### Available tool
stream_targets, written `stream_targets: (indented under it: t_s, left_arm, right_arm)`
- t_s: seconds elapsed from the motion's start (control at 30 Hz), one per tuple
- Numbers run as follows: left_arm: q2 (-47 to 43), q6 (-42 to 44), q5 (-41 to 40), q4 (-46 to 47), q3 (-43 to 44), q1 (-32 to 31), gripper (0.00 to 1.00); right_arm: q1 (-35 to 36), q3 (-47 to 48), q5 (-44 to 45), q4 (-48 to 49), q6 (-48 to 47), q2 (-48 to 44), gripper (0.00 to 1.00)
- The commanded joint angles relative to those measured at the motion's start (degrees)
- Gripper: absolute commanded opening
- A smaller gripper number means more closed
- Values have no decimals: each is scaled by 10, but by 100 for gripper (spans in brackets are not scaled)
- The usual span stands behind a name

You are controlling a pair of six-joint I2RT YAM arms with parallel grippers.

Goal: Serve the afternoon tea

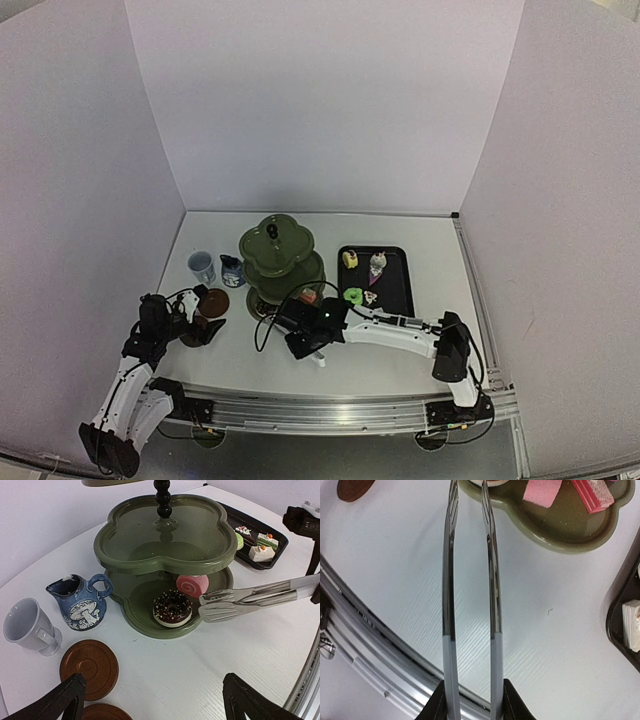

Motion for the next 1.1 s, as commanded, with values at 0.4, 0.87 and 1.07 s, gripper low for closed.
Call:
stream_targets:
  t_s: [0.4, 0.87, 1.07]
  left_arm:
    - [12, 3, 26, -10, 10, 2, 96]
    - [18, 6, 27, -15, 10, 3, 96]
    - [18, 8, 27, -16, 10, 3, 96]
  right_arm:
    - [-44, -248, -38, 1, 104, -304, 29]
    - [-180, -278, -5, -10, 196, -291, 30]
    - [-197, -284, -10, -10, 226, -266, 30]
